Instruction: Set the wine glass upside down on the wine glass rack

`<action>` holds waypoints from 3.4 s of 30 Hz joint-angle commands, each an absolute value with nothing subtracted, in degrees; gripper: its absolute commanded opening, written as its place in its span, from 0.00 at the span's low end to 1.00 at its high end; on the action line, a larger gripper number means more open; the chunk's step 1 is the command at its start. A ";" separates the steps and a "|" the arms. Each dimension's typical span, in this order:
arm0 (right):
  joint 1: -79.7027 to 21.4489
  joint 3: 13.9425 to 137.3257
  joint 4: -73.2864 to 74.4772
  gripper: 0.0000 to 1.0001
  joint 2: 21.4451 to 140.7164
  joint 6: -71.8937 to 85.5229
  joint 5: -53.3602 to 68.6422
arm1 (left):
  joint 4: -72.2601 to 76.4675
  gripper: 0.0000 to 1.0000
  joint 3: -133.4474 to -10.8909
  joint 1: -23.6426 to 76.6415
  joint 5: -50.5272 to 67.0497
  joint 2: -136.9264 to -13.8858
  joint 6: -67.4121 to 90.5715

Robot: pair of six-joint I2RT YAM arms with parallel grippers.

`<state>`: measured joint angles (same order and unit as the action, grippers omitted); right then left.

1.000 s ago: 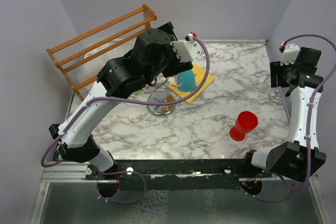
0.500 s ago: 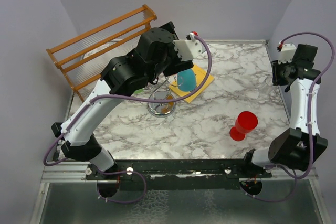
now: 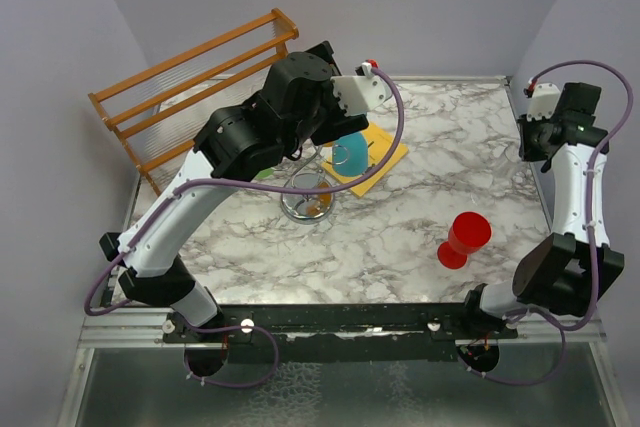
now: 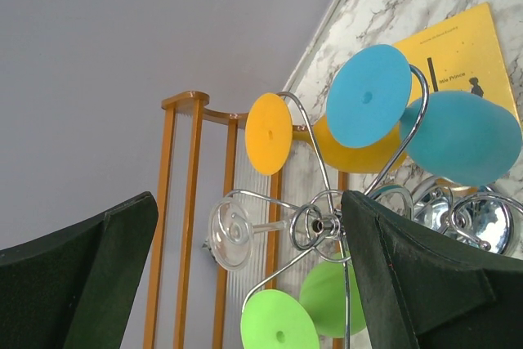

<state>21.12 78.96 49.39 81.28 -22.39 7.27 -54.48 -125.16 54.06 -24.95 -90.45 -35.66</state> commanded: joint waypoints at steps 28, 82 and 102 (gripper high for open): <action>9.36 107.54 50.84 0.01 84.78 -14.99 31.90 | -54.97 0.98 -134.08 47.28 -13.01 -91.12 -25.55; -4.22 107.94 13.71 0.01 75.23 19.46 48.64 | -14.50 0.69 -103.76 22.70 30.57 -82.51 31.11; -4.22 105.73 11.64 0.01 74.45 21.15 51.22 | -11.33 0.34 -101.21 22.28 33.23 -82.65 34.81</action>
